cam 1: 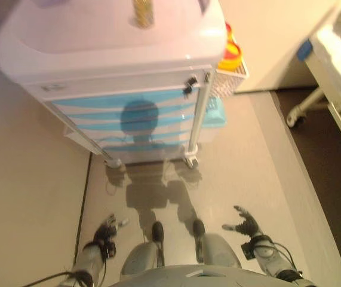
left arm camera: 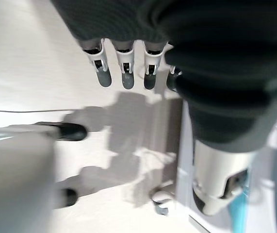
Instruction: Open the drawer and pick up the medicine
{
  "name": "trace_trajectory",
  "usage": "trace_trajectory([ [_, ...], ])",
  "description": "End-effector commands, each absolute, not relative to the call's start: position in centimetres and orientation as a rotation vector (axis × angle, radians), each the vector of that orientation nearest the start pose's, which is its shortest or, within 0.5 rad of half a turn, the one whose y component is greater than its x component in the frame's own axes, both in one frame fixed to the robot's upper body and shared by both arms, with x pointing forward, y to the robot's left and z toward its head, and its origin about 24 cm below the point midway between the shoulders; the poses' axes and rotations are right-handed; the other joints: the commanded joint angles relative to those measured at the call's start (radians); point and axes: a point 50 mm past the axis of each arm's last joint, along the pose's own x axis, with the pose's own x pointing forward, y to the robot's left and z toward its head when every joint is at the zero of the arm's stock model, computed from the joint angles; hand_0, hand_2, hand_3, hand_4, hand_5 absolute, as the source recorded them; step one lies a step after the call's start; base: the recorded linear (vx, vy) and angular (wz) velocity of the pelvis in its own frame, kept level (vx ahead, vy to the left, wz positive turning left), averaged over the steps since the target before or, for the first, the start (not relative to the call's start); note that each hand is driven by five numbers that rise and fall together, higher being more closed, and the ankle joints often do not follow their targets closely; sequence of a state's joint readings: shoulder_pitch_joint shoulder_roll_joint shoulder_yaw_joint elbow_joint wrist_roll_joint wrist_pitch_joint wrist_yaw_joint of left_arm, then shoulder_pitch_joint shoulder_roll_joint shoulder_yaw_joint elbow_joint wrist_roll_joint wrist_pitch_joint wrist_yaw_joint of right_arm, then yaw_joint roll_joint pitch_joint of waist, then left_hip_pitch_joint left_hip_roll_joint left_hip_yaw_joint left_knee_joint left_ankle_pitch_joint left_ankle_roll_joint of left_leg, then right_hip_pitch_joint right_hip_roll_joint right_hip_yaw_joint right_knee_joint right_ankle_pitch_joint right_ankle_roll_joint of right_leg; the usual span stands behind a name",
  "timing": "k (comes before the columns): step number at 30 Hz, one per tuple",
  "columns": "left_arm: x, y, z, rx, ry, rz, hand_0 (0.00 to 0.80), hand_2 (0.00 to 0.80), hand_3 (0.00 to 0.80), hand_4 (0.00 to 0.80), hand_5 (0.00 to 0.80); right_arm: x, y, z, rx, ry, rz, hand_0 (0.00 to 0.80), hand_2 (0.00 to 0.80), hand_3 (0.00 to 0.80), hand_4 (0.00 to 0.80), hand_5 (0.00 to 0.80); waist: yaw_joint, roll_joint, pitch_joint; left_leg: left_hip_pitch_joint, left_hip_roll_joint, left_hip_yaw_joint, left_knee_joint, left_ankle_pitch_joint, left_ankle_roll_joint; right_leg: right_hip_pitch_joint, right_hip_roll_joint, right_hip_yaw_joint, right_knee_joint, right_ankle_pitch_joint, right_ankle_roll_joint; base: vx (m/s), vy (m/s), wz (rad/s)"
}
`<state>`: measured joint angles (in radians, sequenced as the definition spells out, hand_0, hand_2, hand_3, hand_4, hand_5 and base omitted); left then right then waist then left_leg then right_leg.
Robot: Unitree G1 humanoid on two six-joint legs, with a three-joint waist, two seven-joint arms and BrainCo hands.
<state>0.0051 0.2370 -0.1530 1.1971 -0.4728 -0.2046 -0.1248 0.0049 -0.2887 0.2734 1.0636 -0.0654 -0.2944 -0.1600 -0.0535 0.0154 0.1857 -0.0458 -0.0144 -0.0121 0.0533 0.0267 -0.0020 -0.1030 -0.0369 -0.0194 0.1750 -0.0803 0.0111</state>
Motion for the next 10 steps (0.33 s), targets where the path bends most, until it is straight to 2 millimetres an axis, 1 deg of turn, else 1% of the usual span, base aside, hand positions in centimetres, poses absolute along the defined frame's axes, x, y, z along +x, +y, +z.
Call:
trace_trajectory([
  [1, 11.5, 21.9, -15.4, -0.037, 0.997, 0.044, 0.0, 0.0, 0.0, 0.0, 0.0, 13.8, -20.8, -13.6, -0.503, 0.739, 0.129, 0.0, 0.0, 0.0, 0.0, 0.0, 0.026, -0.054, -0.039, 0.034, -0.055, 0.015, 0.026, -0.102, 0.033, 0.071, 0.004, -0.032, -0.09, 0.062, 0.028, -0.018, -0.131, 0.29],
  [2, 10.9, 21.7, -15.6, 0.008, 1.031, 0.001, 0.0, 0.0, 0.0, 0.0, 0.0, 13.8, -20.5, -13.7, -0.507, 0.743, 0.145, 0.0, 0.0, 0.0, 0.0, 0.0, 0.032, -0.058, -0.047, 0.047, -0.053, 0.013, 0.01, -0.099, 0.032, 0.084, 0.004, -0.037, -0.102, 0.064, 0.03, -0.042, -0.141, 0.23],
  [3, 10.2, 21.4, -15.9, 0.067, 1.059, -0.086, 0.0, 0.0, 0.0, 0.0, 0.0, 13.9, -20.1, -13.8, -0.519, 0.746, 0.168, 0.0, 0.0, 0.0, 0.0, 0.0, 0.04, -0.064, -0.058, 0.062, -0.049, 0.014, -0.011, -0.093, 0.03, 0.099, 0.005, -0.042, -0.12, 0.071, 0.035, -0.042, -0.109, 0.2],
  [4, 9.8, 21.2, -16.0, 0.097, 1.072, -0.122, 0.0, 0.0, 0.0, 0.0, 0.0, 14.0, -20.0, -13.9, -0.524, 0.749, 0.178, 0.0, 0.0, 0.0, 0.0, 0.0, 0.044, -0.067, -0.065, 0.076, -0.042, 0.016, -0.029, -0.087, 0.027, 0.111, 0.007, -0.044, -0.133, 0.075, 0.038, -0.051, -0.097, 0.08],
  [5, 9.6, 21.1, -16.0, 0.087, 1.079, -0.12, 0.0, 0.0, 0.0, 0.0, 0.0, 14.2, -19.9, -13.9, -0.528, 0.752, 0.185, 0.0, 0.0, 0.0, 0.0, 0.0, 0.047, -0.067, -0.07, 0.089, -0.037, 0.016, -0.05, -0.081, 0.024, 0.123, 0.009, -0.047, -0.149, 0.081, 0.041, -0.038, -0.063, 0.06],
  [7, 10.4, 21.3, -15.8, 0.043, 1.046, -0.053, 0.0, 0.0, 0.0, 0.0, 0.0, 14.6, -19.9, -13.9, -0.533, 0.759, 0.189, 0.0, 0.0, 0.0, 0.0, 0.0, 0.053, -0.066, -0.077, 0.113, -0.026, 0.02, -0.095, -0.063, 0.014, 0.146, 0.011, -0.056, -0.187, 0.094, 0.047, -0.058, -0.037, 0.13],
  [9, 11.4, 21.5, -15.5, 0.041, 1.013, -0.041, 0.0, 0.0, 0.0, 0.0, 0.0, 15.0, -20.0, -13.8, -0.524, 0.763, 0.174, 0.0, 0.0, 0.0, 0.0, 0.0, 0.062, -0.063, -0.081, 0.119, -0.02, 0.013, -0.12, -0.048, 0.006, 0.16, 0.012, -0.068, -0.207, 0.099, 0.047, -0.078, -0.025, 0.13],
  [10, 12.1, 21.4, -15.2, 0.048, 0.986, -0.068, 0.0, 0.0, 0.0, 0.0, 0.0, 15.2, -19.9, -13.8, -0.523, 0.773, 0.177, 0.0, 0.0, 0.0, 0.0, 0.0, 0.066, -0.061, -0.083, 0.12, -0.019, 0.009, -0.123, -0.044, 0.002, 0.164, 0.012, -0.073, -0.211, 0.099, 0.045, -0.048, -0.014, 0.08],
])
